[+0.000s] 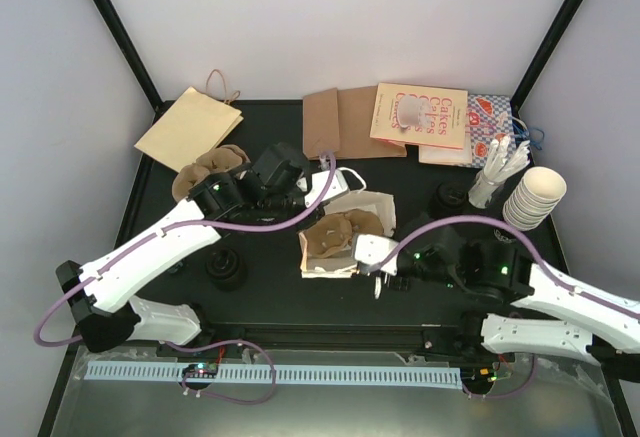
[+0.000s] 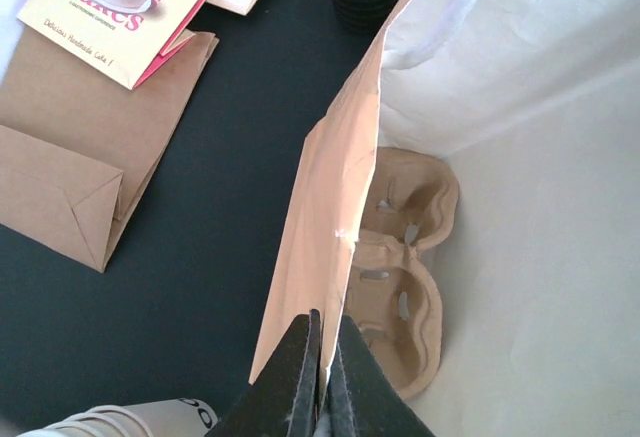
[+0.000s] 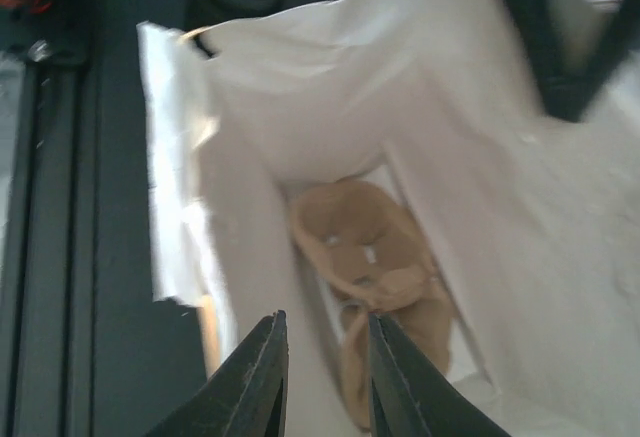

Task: Pack the takeout coffee

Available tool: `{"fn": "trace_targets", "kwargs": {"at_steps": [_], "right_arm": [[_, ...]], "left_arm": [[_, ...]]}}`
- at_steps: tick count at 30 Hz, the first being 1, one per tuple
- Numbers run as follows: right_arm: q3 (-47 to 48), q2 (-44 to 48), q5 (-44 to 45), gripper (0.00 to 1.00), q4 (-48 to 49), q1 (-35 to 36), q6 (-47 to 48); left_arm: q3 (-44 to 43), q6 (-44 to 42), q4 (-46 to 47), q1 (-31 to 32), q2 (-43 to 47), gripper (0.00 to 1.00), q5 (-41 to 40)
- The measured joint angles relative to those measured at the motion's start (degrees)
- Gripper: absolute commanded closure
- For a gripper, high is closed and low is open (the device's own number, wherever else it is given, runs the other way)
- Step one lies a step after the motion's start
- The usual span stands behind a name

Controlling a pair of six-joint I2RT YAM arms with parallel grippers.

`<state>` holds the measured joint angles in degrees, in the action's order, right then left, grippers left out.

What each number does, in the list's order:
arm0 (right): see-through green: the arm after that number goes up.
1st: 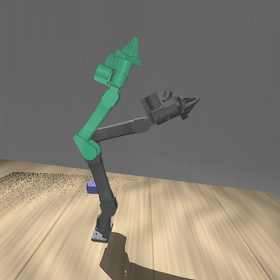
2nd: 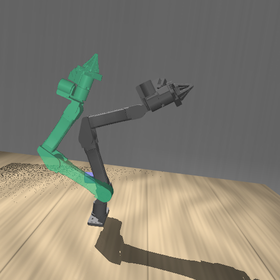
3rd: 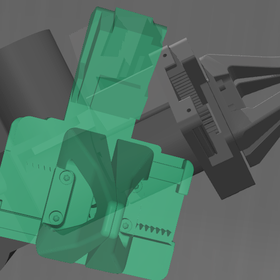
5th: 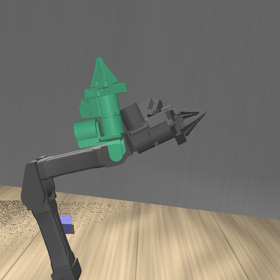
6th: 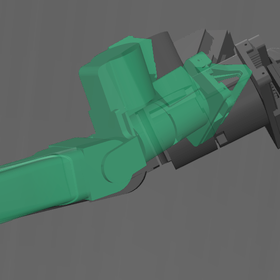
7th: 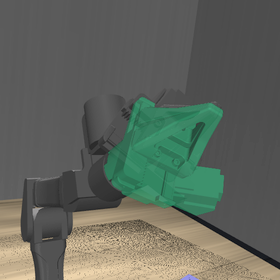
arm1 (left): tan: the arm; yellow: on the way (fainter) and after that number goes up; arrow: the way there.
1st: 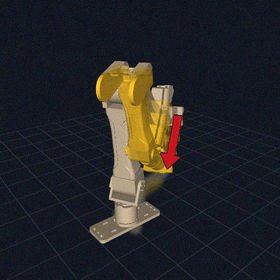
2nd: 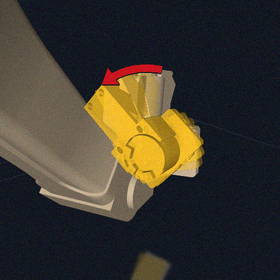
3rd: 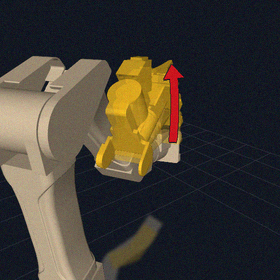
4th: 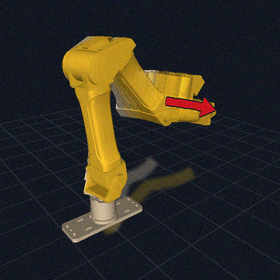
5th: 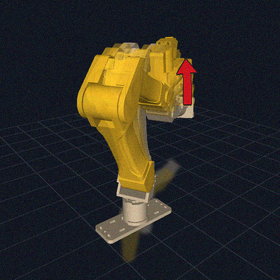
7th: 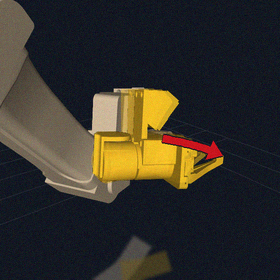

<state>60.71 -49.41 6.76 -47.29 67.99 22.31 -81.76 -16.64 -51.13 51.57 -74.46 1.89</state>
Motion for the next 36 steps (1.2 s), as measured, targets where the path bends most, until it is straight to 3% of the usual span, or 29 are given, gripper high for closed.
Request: {"fn": "trace_targets", "kwargs": {"at_steps": [16,25,36], "right_arm": [[-12.0,-5.5,14.2,0.77,1.0,26.3,-1.4],[-12.2,-2.0,21.7,0.78,3.1,27.6,-2.1],[-12.2,1.9,28.5,0.64,4.5,27.4,-1.5]], "left_arm": [[11.8,-2.6,7.5,9.9,7.8,0.99,-6.7],[13.9,0.0,8.6,13.1,8.8,0.99,-7.5],[13.9,1.4,8.6,13.8,8.8,0.98,-8.4]]}}
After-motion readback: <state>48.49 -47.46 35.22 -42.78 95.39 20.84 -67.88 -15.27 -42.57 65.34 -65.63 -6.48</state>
